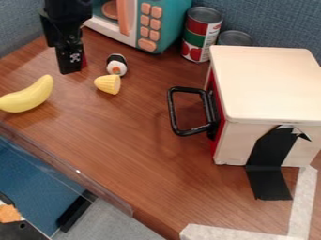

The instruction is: Open the drawer

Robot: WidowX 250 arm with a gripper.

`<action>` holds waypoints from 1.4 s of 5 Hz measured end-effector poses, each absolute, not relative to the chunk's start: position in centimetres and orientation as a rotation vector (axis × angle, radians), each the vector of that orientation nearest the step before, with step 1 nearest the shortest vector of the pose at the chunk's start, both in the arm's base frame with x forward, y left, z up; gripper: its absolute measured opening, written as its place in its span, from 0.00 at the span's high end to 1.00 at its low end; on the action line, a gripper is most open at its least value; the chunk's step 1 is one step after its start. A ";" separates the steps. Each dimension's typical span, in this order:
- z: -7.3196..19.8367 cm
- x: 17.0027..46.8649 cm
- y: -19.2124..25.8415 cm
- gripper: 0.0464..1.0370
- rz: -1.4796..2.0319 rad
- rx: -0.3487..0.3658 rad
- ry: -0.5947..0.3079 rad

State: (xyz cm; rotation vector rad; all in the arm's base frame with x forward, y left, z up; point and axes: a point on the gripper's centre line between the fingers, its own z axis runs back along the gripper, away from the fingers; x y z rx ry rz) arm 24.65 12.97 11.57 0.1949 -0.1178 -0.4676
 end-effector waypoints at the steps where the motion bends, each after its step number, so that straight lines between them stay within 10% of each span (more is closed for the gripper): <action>1: 10.8 24.5 12.7 0.04 -0.456 0.169 -0.102; 7: 5.8 28.7 0.3 0.04 0.265 -0.098 -0.081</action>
